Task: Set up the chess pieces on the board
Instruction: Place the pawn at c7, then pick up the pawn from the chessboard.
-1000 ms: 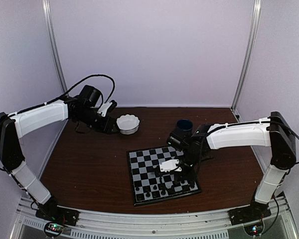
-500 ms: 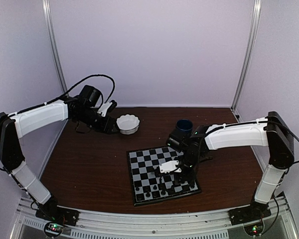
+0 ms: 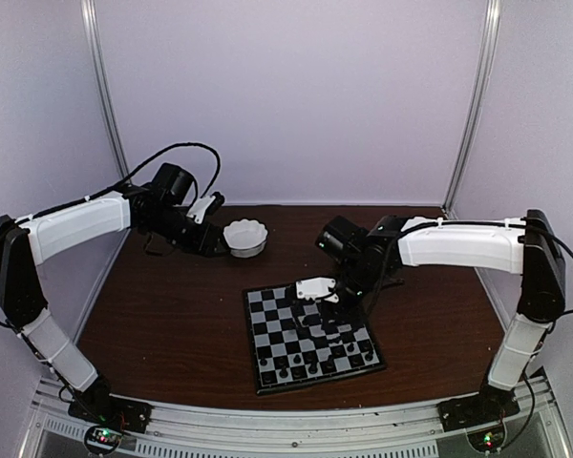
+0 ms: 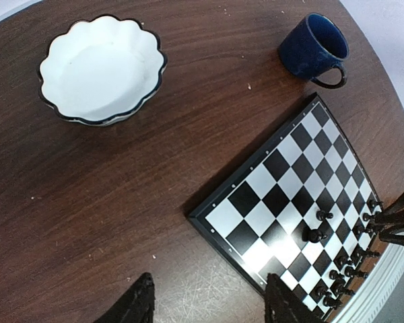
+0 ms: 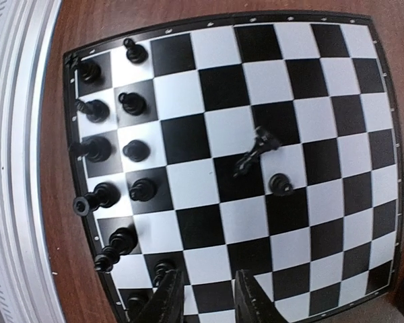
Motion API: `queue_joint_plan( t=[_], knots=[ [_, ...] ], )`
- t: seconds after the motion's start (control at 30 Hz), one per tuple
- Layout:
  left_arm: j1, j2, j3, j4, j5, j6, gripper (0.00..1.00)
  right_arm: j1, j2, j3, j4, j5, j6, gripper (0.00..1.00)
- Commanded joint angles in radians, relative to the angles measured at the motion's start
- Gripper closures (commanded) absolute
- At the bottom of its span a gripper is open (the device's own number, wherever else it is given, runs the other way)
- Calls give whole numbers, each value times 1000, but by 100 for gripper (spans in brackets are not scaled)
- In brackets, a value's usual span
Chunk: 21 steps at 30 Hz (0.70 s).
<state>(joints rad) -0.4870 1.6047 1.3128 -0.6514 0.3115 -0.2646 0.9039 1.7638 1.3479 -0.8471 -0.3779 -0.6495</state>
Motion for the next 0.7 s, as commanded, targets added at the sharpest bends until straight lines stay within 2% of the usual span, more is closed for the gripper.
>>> queue_joint_plan(
  t=[0.0, 0.3, 0.67],
  knots=[
    [2, -7, 11, 27, 15, -1, 44, -5, 74, 71, 59, 54, 67, 72],
    [2, -18, 10, 27, 23, -1, 44, -8, 179, 175, 55, 63, 86, 70],
    [2, -27, 9, 25, 33, -2, 44, -11, 249, 205, 68, 70, 97, 72]
  ],
)
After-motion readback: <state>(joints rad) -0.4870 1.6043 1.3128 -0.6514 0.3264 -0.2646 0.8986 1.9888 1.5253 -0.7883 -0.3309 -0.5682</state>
